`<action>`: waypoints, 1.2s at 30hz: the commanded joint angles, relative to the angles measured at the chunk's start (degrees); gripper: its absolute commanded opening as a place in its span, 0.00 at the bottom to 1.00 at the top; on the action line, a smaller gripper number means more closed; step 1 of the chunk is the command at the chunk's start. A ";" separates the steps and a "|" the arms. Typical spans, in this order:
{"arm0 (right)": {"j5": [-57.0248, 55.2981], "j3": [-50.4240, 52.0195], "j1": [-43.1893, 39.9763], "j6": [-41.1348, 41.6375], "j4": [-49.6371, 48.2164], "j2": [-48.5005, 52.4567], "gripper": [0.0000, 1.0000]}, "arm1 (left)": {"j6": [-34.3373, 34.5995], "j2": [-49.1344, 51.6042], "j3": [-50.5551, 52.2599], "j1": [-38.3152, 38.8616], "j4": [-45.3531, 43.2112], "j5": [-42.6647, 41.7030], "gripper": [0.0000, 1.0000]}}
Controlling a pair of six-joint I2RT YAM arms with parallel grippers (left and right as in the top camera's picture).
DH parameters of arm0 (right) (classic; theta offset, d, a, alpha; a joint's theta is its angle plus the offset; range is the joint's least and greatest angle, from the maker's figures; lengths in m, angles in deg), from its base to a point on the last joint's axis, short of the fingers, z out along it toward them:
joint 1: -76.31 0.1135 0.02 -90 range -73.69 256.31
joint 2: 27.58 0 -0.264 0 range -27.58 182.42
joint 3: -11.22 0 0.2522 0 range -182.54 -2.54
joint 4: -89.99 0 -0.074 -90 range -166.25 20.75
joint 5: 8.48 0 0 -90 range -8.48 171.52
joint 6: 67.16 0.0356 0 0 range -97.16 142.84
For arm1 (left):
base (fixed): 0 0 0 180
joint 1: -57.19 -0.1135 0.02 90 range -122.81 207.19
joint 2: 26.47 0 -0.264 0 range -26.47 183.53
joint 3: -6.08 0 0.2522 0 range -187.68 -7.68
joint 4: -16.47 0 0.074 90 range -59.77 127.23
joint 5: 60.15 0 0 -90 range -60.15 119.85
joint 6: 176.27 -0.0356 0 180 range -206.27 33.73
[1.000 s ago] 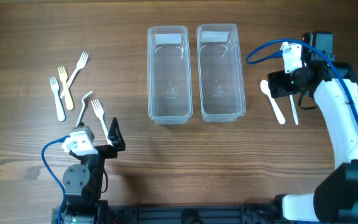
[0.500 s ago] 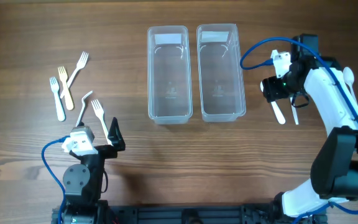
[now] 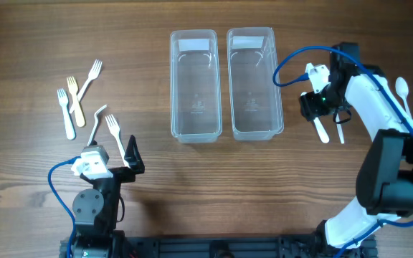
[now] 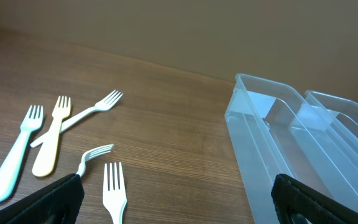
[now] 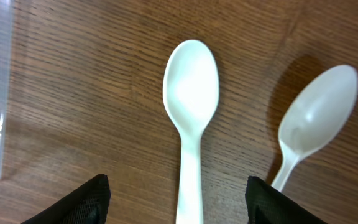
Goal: Pack container
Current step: 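Lower and close the right gripper on the white spoon handle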
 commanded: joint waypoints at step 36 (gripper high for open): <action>-1.46 -1.03 -2.01 2.75 -3.98 8.66 0.27 | -0.50 -0.09 0.07 -0.33 0.17 0.33 1.00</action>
